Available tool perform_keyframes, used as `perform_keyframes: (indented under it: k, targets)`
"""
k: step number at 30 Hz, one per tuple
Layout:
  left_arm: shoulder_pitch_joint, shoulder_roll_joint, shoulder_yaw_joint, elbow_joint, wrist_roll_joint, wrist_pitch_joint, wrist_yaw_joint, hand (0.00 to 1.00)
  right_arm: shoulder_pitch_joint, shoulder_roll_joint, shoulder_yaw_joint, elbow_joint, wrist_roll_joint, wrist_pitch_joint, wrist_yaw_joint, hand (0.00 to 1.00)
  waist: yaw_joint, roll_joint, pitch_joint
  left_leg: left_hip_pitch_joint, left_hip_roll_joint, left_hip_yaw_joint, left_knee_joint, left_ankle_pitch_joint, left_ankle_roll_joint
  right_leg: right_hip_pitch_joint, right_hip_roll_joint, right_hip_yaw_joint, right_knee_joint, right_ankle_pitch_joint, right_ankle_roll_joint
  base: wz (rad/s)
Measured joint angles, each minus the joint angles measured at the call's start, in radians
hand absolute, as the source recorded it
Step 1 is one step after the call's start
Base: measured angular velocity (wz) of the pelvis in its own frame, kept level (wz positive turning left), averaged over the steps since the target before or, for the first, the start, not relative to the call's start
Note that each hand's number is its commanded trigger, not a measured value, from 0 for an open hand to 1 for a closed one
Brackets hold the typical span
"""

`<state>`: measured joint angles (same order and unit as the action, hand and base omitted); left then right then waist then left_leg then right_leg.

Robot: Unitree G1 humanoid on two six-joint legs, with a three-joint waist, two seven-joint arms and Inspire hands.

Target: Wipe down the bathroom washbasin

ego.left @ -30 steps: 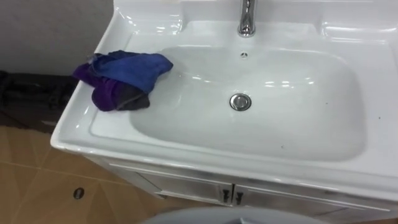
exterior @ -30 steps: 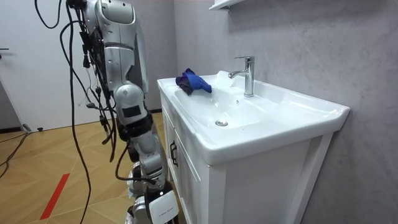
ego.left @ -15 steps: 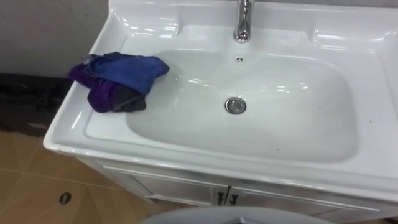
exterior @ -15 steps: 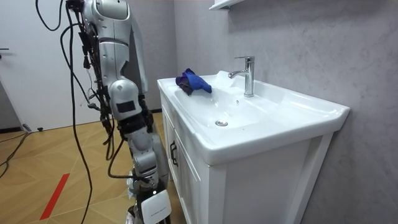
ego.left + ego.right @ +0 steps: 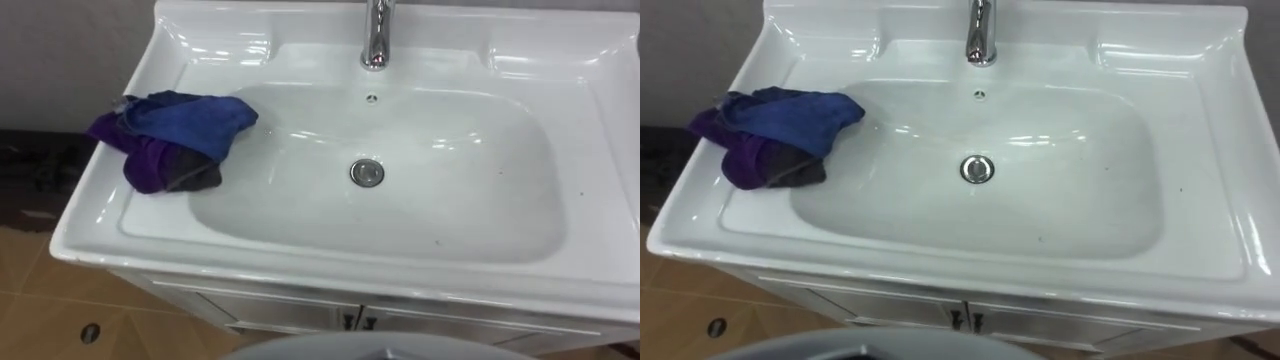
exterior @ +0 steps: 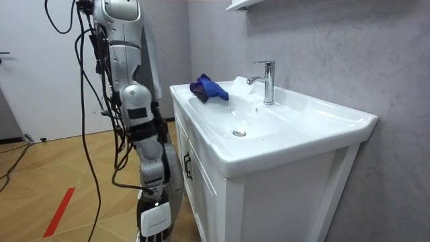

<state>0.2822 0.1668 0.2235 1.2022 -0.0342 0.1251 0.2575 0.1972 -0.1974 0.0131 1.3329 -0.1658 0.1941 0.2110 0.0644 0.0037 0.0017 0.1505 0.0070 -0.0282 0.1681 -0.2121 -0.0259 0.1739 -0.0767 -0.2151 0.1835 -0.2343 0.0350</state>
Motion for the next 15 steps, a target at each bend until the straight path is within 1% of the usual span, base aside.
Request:
perform_keyframes:
  k: [2,4,7,9,12,15]
  targets:
    - [-0.007,0.000,-0.021,-0.003,0.034,0.008,-0.018,0.00,0.000,0.002,0.005,0.002,0.003,0.006,0.004,0.00,-0.012,-0.005,0.0019,-0.002,-0.002,0.000,0.000,0.000,0.000,-0.003,-0.002,0.001,0.002,-0.004,0.001,0.02]
    - [-0.026,-0.002,-0.035,-0.006,0.117,0.022,-0.034,0.00,-0.013,0.010,0.004,-0.001,-0.013,0.018,0.003,0.00,-0.033,-0.011,0.0008,-0.006,-0.001,0.004,0.001,0.000,0.000,-0.009,-0.002,0.001,0.005,-0.006,0.002,0.02]
    - [-0.038,-0.002,-0.062,-0.006,0.150,0.028,-0.034,0.00,-0.019,0.013,0.005,-0.003,-0.015,0.018,0.006,0.00,-0.046,-0.016,0.0007,-0.007,-0.001,0.016,0.001,0.001,0.001,-0.015,-0.002,0.009,0.007,-0.005,0.003,-0.08]
    - [-0.041,-0.002,-0.077,-0.006,0.170,0.029,-0.035,0.00,-0.021,0.020,0.006,-0.003,-0.015,0.025,0.011,0.00,-0.057,-0.026,0.0004,-0.004,-0.001,0.026,0.001,0.001,0.001,-0.014,-0.002,0.018,0.007,-0.005,0.003,-0.11]
    - [-0.054,-0.002,-0.083,-0.006,0.190,0.029,-0.044,0.00,-0.024,0.031,0.006,-0.004,-0.015,0.026,0.011,0.00,-0.061,-0.037,0.0007,-0.001,0.000,0.041,0.000,0.001,0.001,-0.015,-0.002,0.026,0.006,-0.005,0.003,-0.09]
    - [-0.057,-0.002,-0.086,-0.007,0.205,0.032,-0.056,0.00,-0.021,0.033,0.006,-0.004,-0.015,0.027,0.012,0.00,-0.063,-0.043,0.0006,-0.001,0.000,0.054,-0.002,0.001,0.001,-0.015,-0.002,0.030,0.006,-0.003,0.004,-0.05]
